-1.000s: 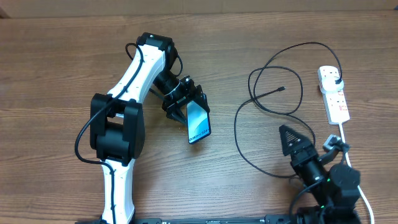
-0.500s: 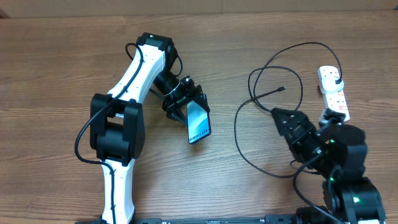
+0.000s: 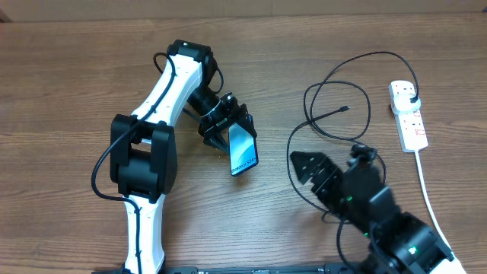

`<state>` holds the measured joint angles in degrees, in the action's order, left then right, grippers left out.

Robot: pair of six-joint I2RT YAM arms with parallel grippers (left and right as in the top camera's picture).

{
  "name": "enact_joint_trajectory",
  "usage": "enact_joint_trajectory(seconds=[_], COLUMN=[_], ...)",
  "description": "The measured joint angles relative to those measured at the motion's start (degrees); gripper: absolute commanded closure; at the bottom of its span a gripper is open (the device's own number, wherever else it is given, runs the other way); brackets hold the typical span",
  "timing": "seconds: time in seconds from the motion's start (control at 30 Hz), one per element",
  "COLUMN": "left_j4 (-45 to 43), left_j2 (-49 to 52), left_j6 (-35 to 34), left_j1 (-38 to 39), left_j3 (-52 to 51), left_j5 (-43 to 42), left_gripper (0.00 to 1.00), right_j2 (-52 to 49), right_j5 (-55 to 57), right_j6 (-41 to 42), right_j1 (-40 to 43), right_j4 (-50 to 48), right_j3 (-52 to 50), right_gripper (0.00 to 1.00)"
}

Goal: Plug charger to phone and switch on socket
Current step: 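Move the right gripper left toward the phone held by the left gripper, then grasp the phone's edge with the right gripper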

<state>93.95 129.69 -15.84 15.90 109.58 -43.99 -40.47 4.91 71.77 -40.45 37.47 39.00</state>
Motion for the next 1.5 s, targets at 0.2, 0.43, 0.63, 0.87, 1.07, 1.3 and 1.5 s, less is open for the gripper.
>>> enact_joint_trajectory(seconds=[0.2,0.43,0.63,0.87,1.07,1.3,1.5], left_j4=[-0.1,-0.1,-0.1,-0.3,-0.3,-0.3,-0.3], left_j2=[0.0,0.0,0.0,0.0,0.0,0.0,0.0], left_j6=[0.0,0.0,0.0,0.0,0.0,0.0,0.0], left_j1=[0.0,0.0,0.0,0.0,0.0,0.0,0.0], left_j3=[0.0,0.0,0.0,0.0,0.0,0.0,0.0], left_j5=[0.0,0.0,0.0,0.0,0.0,0.0,-0.2], left_gripper=[0.51,0.51,0.51,0.51,0.51,0.51,0.51], right_j2=[-9.5,-23.7,-28.5,-30.3,-35.3,-36.3,-36.3], right_j5=[9.9,11.6,10.3,9.7,9.2,8.9,10.4], right_j6=[5.6,5.4,5.1,4.9,4.7,4.9,4.7], right_j1=[-9.9,-11.3,-11.3,-11.5,-13.4,-15.1,-15.1], right_j4=[-9.0,-20.9,-23.1,-27.8,-31.9,-33.9,-35.5], right_j3=[0.1,0.1,0.1,0.1,0.1,0.1,0.1], right_gripper=[0.0,0.04,0.04,0.08,0.12,0.35,0.48])
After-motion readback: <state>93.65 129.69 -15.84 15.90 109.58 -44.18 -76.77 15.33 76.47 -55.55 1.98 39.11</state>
